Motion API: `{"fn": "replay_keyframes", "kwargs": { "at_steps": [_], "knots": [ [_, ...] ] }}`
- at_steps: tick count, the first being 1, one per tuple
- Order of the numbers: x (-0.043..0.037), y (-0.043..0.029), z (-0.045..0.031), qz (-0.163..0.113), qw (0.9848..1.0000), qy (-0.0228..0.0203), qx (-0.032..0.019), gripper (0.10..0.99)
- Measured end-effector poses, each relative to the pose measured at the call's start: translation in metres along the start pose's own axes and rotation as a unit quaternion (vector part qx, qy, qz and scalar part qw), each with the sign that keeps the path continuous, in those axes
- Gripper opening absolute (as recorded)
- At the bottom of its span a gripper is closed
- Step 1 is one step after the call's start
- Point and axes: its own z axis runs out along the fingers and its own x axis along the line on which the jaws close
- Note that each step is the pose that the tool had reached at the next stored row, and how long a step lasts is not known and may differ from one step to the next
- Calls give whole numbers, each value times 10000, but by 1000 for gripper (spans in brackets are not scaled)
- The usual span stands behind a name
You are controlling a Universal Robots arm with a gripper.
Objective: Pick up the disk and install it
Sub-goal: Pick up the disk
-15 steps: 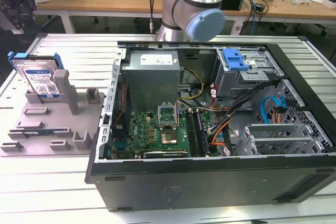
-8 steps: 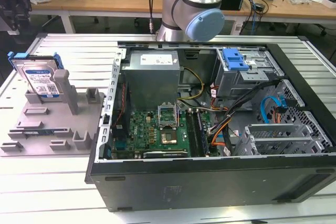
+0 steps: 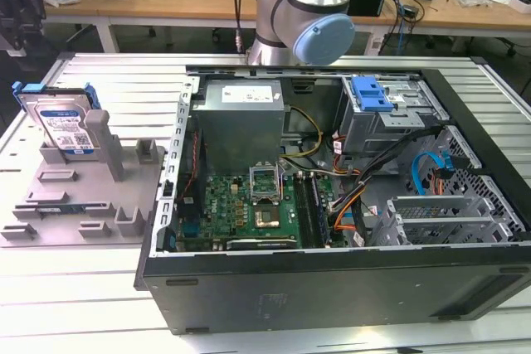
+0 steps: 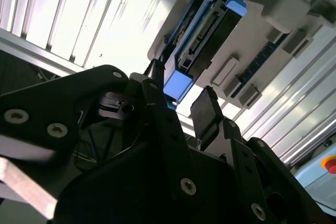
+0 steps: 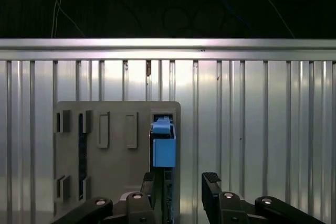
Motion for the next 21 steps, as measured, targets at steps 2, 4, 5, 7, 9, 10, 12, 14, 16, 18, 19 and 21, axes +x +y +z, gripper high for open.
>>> {"fn": "replay_keyframes", "kwargs": {
  "at_steps": [2, 4, 5, 7, 9, 10, 12, 14, 16, 18, 19, 21],
  "knots": [
    [24, 9, 7, -1, 10000, 0, 0, 482],
    [55, 15, 14, -2, 10000, 0, 0, 482],
    [72, 17, 18, -2, 10000, 0, 0, 482],
    [92, 19, 23, -3, 10000, 0, 0, 482],
    [101, 20, 32, -3, 10000, 0, 0, 482],
    [102, 20, 37, -2, 10000, 0, 0, 482],
    [114, 22, 56, -4, 10000, 0, -3, 482],
    [126, 26, 79, -3, 10000, 0, -4, 482],
    [127, 29, 98, -4, 10000, 0, -6, 482],
    [127, 32, 114, -4, 10000, 0, -6, 482],
    [126, 34, 117, -3, 10000, 1, -7, 482],
    [126, 33, 120, -4, 10000, 0, -6, 482]
  ]
}}
